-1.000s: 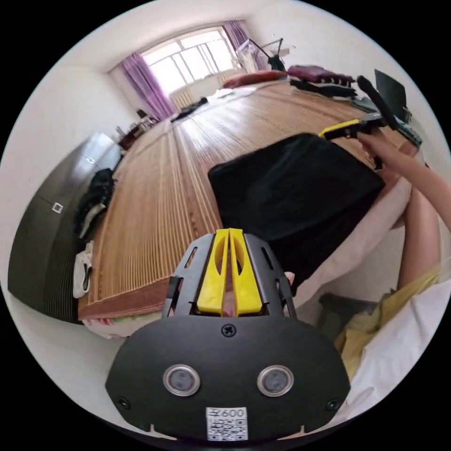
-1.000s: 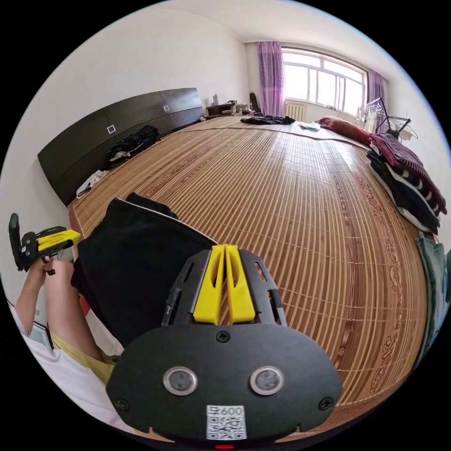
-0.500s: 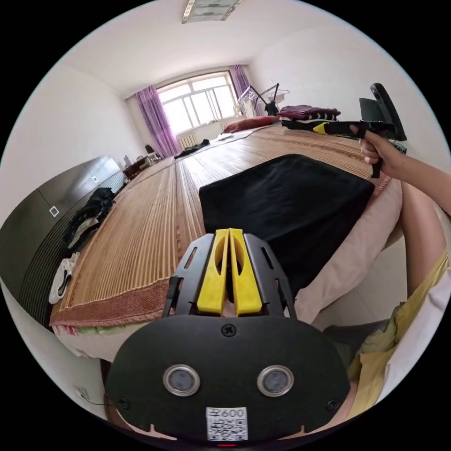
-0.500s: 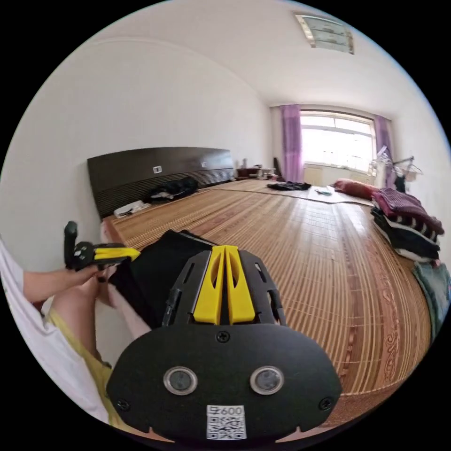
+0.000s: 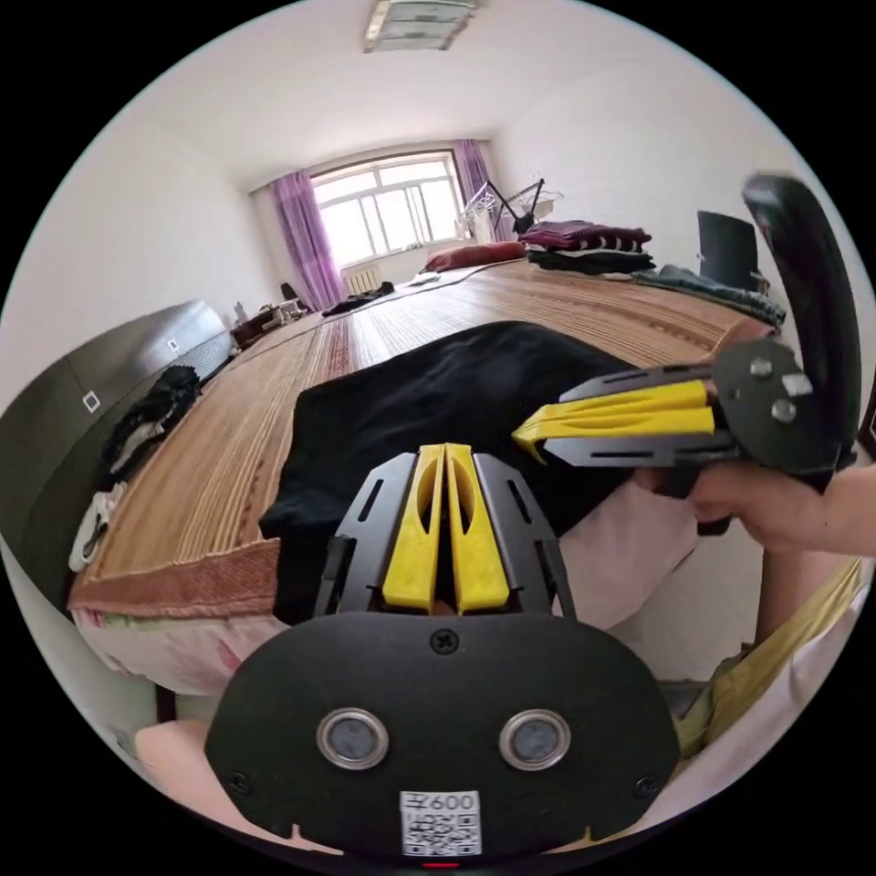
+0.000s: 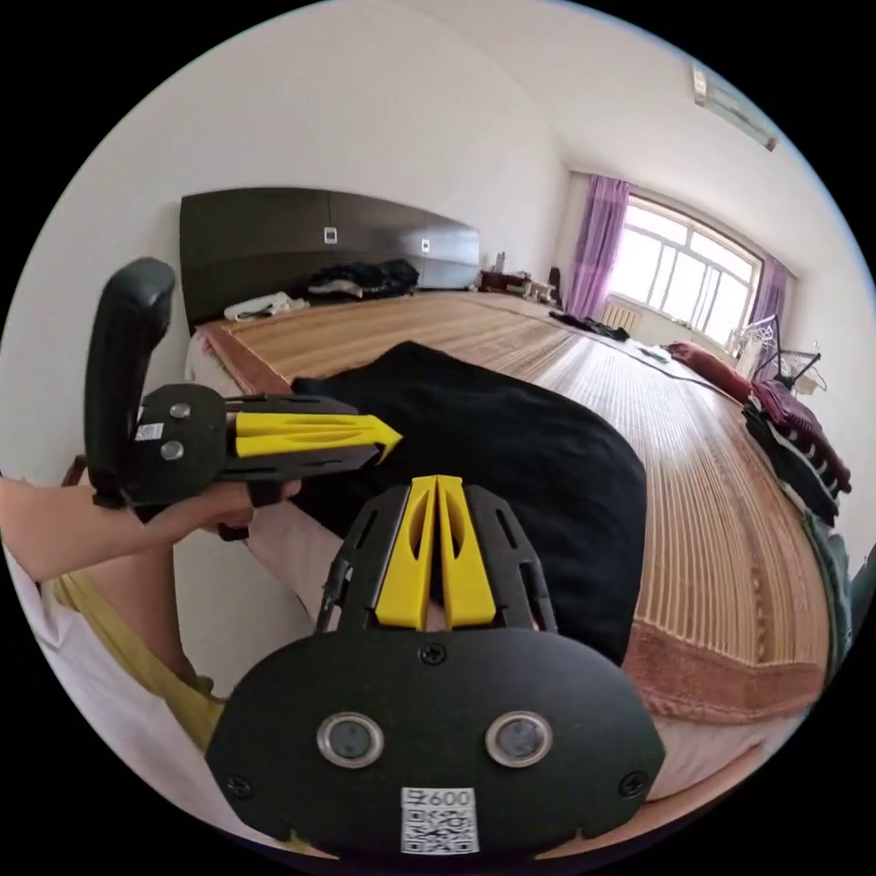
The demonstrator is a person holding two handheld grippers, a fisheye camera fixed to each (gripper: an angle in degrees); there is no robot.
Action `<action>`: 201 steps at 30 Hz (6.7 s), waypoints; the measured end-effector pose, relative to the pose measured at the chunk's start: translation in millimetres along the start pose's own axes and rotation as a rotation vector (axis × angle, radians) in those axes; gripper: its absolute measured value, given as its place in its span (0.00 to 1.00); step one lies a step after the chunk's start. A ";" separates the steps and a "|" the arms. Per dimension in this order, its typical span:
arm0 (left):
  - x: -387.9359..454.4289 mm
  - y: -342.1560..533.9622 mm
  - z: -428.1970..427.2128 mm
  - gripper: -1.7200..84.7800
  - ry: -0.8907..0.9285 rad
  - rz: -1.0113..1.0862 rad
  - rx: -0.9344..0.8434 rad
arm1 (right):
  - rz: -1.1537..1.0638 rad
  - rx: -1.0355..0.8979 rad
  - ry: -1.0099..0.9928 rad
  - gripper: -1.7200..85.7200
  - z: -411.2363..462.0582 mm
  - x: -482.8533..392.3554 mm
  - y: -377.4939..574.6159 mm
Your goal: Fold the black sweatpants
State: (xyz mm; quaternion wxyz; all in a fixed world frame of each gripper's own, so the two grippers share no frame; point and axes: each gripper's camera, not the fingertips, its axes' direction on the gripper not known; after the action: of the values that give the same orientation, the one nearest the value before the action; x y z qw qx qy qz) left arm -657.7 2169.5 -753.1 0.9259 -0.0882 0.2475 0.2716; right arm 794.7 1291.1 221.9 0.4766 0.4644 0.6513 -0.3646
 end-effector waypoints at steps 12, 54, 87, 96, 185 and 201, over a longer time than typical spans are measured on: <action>-33.3 10.4 58.8 0.02 0.040 0.015 0.002 | 0.085 0.068 0.154 0.01 -48.0 -0.3 30.0; -129.7 -4.2 188.7 0.03 0.217 -0.059 0.054 | 0.605 -0.393 -0.330 0.10 -58.5 443.4 -277.1; 104.2 -61.2 277.1 0.18 -0.019 0.573 0.034 | 1.088 -0.289 -1.085 0.01 -313.4 639.2 -391.3; 112.8 -72.0 296.6 0.13 -0.075 0.558 -0.004 | 1.113 -0.257 -1.141 0.01 -372.2 667.2 -436.0; -163.2 -71.7 294.7 0.03 -0.734 1.239 -0.185 | 1.286 -0.456 -0.907 0.02 -299.4 556.9 -421.0; -261.4 -109.7 184.8 0.02 -0.667 1.015 -0.315 | 1.213 -0.500 -0.880 0.02 -173.7 523.9 -379.8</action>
State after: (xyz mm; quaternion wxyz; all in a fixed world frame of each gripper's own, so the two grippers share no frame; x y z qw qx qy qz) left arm -712.8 2012.6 -458.4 0.6850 -0.0057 -0.0865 0.7234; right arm 324.0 1470.4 -220.0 0.8964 0.4308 0.0986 -0.0341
